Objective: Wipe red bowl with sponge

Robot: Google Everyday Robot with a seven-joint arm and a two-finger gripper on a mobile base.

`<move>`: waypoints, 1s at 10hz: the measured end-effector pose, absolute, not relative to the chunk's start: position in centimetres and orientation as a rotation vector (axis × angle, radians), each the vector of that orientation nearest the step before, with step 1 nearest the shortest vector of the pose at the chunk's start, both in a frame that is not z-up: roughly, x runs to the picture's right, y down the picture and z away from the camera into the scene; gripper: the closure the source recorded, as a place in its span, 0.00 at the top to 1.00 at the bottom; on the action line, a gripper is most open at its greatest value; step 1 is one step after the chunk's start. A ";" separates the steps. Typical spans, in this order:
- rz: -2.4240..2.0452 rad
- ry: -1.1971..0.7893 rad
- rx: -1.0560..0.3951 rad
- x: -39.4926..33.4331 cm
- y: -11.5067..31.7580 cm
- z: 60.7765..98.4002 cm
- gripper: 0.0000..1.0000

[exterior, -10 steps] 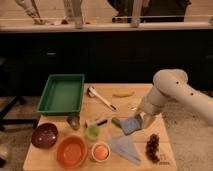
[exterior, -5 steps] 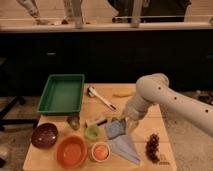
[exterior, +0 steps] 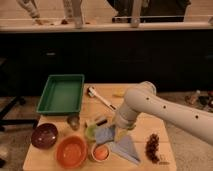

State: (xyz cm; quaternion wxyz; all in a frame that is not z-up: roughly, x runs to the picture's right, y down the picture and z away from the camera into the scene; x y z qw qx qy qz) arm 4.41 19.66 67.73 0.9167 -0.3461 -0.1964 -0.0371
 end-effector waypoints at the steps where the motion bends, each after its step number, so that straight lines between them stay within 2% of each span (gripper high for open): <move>1: -0.059 -0.399 -0.710 3.9 20.1 67.6 0.00; 10: -0.073 -0.421 -0.707 2.9 20.5 66.9 0.00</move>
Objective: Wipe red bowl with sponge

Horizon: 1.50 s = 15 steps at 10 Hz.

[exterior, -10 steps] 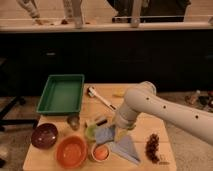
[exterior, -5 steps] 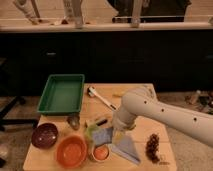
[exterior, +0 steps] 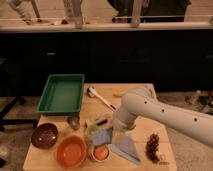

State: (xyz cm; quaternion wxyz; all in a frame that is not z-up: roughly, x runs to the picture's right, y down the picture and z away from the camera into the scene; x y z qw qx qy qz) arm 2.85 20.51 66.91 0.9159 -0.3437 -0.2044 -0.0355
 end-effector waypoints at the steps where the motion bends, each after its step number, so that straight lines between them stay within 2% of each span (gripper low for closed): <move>1: -0.087 -0.433 -0.705 1.9 20.6 66.5 0.00; 7: -0.153 -0.503 -0.699 -6.1 22.5 64.4 0.00; 11: -0.184 -0.469 -0.736 -9.8 25.6 65.7 0.00; 15: -0.203 -0.431 -0.764 -12.9 26.5 66.8 0.00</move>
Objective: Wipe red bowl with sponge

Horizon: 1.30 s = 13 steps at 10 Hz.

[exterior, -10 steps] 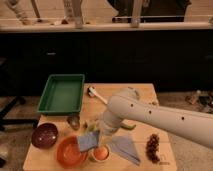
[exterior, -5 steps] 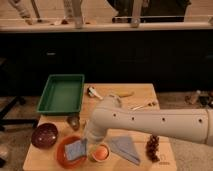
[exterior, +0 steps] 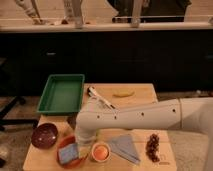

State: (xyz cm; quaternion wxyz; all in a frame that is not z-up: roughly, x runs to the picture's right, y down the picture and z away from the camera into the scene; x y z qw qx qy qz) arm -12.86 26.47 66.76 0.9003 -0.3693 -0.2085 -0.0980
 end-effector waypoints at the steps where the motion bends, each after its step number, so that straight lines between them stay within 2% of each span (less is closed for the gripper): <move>1: -0.200 -0.427 -0.767 -13.4 26.4 67.0 0.00; 9: -0.131 -0.400 -0.798 -12.0 27.8 71.0 0.00; 13: -0.120 -0.402 -0.812 -11.2 28.2 71.8 0.00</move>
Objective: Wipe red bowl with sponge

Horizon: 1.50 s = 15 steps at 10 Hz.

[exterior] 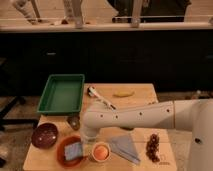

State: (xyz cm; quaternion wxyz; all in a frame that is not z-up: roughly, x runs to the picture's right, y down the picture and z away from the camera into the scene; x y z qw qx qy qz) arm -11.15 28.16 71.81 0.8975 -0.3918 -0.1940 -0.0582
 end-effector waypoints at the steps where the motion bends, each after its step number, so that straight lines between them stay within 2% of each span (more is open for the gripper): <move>1: -0.120 -0.402 -0.811 -11.1 28.1 71.8 0.00; 10: -0.110 -0.387 -0.817 -11.4 28.4 72.9 0.00; 15: -0.172 -0.422 -0.813 -16.5 27.9 72.3 0.00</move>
